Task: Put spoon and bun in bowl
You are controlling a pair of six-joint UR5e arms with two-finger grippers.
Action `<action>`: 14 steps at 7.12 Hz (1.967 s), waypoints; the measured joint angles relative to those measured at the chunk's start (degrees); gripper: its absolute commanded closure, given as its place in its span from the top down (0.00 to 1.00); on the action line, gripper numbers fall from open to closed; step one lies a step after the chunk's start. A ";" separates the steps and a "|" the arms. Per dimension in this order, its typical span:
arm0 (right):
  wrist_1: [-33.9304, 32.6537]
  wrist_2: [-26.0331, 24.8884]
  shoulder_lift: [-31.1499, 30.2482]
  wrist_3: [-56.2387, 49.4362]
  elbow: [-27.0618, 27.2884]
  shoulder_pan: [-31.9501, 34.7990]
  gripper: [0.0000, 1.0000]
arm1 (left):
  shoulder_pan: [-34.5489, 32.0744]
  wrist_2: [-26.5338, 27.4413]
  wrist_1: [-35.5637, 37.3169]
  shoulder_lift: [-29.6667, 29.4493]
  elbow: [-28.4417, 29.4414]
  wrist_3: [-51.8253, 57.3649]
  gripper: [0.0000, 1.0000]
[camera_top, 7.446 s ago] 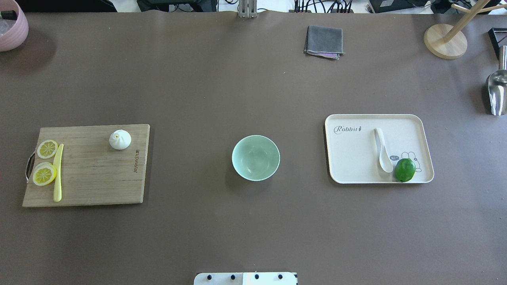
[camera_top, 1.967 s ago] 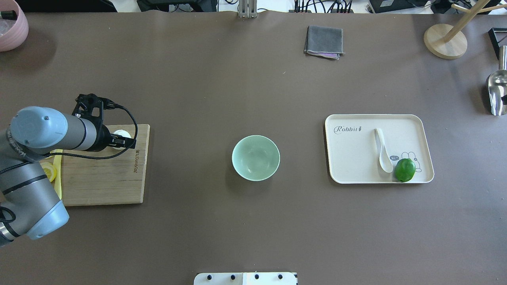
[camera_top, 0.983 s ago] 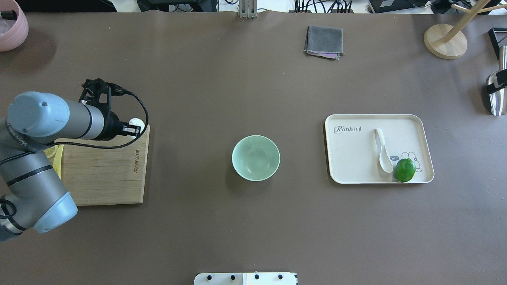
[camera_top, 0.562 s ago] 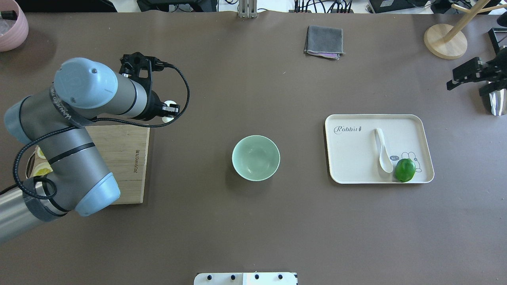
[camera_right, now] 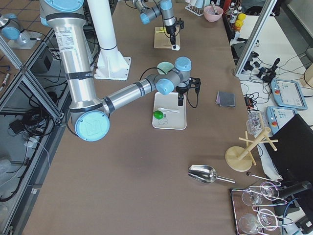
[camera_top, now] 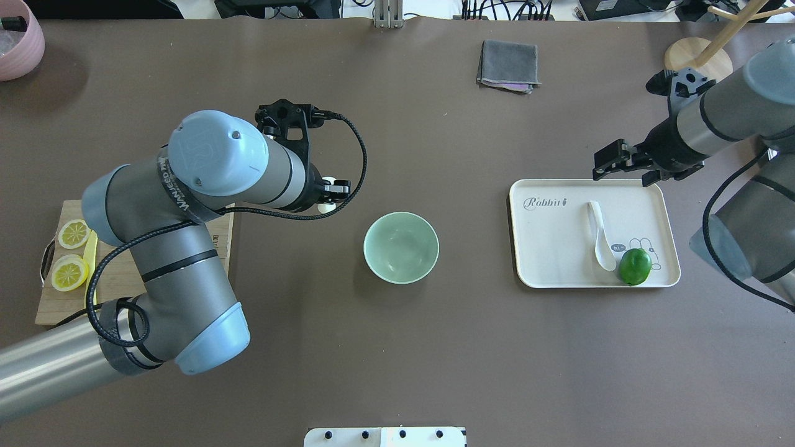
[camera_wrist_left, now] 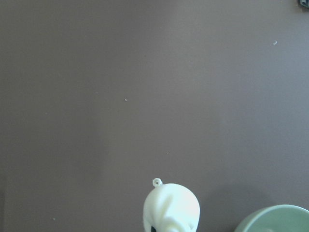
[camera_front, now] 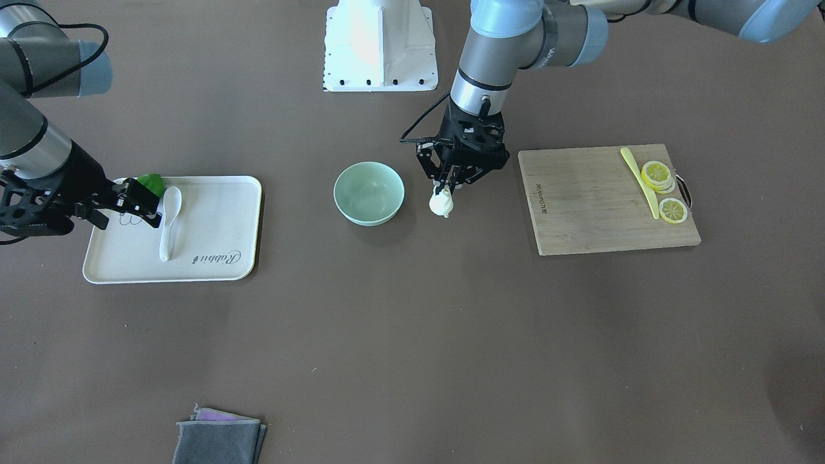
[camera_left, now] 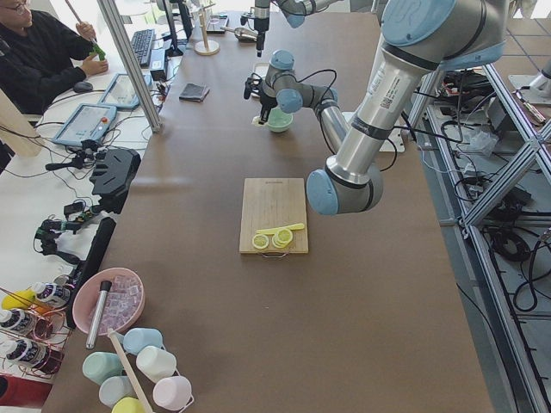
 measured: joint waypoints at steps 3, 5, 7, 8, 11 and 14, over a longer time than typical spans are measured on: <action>0.81 -2.32 0.27 0.85 -2.65 -4.21 1.00 | 3.23 2.23 2.77 -4.08 1.52 -0.43 0.00; 0.81 -2.44 0.69 0.97 -3.16 -4.63 1.00 | 6.37 5.02 2.65 -6.78 5.20 -0.60 0.00; 0.79 -2.82 0.75 1.12 -4.18 -4.77 1.00 | 9.35 7.98 2.23 -8.58 7.88 -2.58 0.00; 0.81 -3.13 0.81 1.18 -4.65 -4.79 1.00 | 10.48 9.40 2.14 -9.46 9.16 -3.23 0.00; 0.70 -3.73 0.88 1.43 -5.34 -4.80 1.00 | 11.30 10.30 1.80 -11.14 12.12 -3.32 0.80; 0.85 -5.37 3.32 1.34 -10.16 -4.90 1.00 | 11.23 10.77 0.75 -11.63 13.05 -2.95 0.97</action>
